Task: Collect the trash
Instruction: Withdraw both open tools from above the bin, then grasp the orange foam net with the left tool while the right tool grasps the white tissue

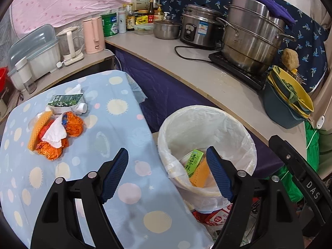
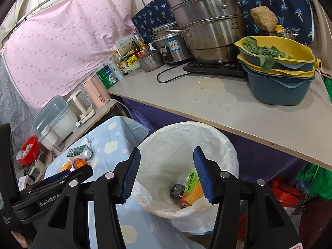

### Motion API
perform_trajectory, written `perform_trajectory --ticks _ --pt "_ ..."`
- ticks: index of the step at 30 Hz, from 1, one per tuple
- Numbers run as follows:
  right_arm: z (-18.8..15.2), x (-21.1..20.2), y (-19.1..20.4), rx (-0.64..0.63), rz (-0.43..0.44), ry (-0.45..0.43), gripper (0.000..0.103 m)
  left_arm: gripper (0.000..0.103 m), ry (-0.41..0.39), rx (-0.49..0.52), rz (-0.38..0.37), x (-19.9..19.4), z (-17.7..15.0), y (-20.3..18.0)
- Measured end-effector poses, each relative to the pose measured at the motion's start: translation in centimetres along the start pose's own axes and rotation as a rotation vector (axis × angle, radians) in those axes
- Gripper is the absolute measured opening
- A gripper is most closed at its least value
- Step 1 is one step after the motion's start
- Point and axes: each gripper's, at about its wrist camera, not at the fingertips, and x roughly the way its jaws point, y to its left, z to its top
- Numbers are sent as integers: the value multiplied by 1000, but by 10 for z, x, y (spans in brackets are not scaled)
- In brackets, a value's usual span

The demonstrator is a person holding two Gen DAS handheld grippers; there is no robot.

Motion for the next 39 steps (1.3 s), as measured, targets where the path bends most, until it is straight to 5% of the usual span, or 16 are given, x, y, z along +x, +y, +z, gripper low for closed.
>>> perform_trajectory --ticks 15,31,39 --pt "-22 33 94 -151 92 85 53 79 -18 -147 109 -15 -18 95" --pt "-64 95 210 -318 220 232 53 85 29 -353 334 -17 -55 239" --pt "-86 140 270 -369 292 315 53 85 56 -422 358 -2 -59 298"
